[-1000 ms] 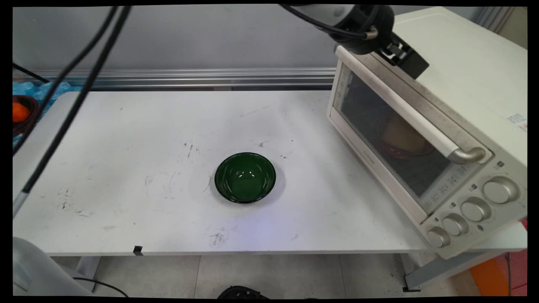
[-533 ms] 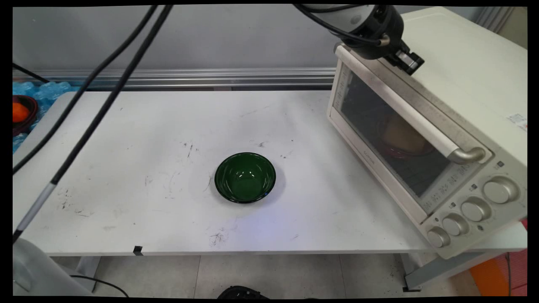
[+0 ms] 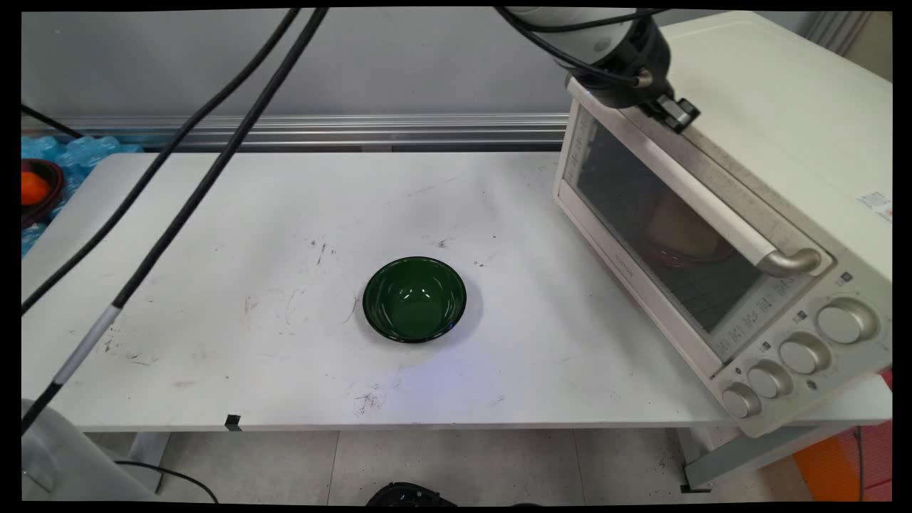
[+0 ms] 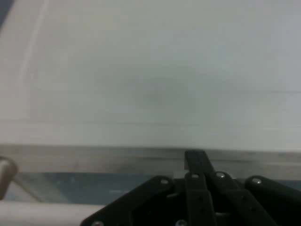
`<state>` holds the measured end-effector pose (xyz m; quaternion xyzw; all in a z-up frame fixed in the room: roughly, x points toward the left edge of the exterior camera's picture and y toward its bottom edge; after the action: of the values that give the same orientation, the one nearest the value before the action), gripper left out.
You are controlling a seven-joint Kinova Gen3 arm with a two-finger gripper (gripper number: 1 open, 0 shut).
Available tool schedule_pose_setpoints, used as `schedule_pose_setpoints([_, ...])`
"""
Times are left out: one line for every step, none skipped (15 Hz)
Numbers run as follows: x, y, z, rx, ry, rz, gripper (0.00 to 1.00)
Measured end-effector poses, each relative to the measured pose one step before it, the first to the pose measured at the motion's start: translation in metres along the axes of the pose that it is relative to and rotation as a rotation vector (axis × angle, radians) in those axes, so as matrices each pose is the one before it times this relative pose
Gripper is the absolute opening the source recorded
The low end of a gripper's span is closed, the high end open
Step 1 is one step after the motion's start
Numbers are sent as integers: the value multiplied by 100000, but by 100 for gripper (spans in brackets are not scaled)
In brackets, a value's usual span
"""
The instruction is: Open the oven
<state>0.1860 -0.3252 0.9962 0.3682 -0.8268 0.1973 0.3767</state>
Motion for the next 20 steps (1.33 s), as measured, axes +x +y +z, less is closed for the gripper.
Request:
schedule_pose_setpoints([-74,-178,155,776,-514,-331,0])
schedule_pose_setpoints([-62,-5,189,52,-441,-202,0])
schedule_pose_setpoints([-98,46,244,-151,-585,-190,0])
schedule_pose_setpoints([-85,19,195,76,-489,-103,0])
schedule_pose_setpoints([-75,32,219,60,-527,-10,0])
schedule_pose_setpoints([-137,-14,148,134,-545,-115,0])
schedule_pose_setpoints([-121,-6,127,128,-452,-24,0])
schedule_pose_setpoints([-146,13,138,35,-529,-66,0])
schedule_pose_setpoints([-125,28,114,5,-464,-64,0])
schedule_pose_setpoints([-113,0,76,16,-363,-99,0])
schedule_pose_setpoints([-94,-5,56,43,-296,-31,0])
schedule_pose_setpoints([-119,-2,66,33,-365,-10,0])
schedule_pose_setpoints([-77,-9,26,50,-205,-4,0])
schedule_pose_setpoints([-136,-35,23,93,-333,-52,0])
schedule_pose_setpoints([-180,-80,-17,182,-405,-123,0])
schedule_pose_setpoints([-213,-141,-85,376,-414,-158,0])
schedule_pose_setpoints([-223,-146,-89,400,-468,-85,0])
schedule_pose_setpoints([-197,-120,-77,296,-387,-140,0])
schedule_pose_setpoints([-347,-197,-139,450,-647,-196,0])
schedule_pose_setpoints([-249,-128,-81,270,-470,-165,0])
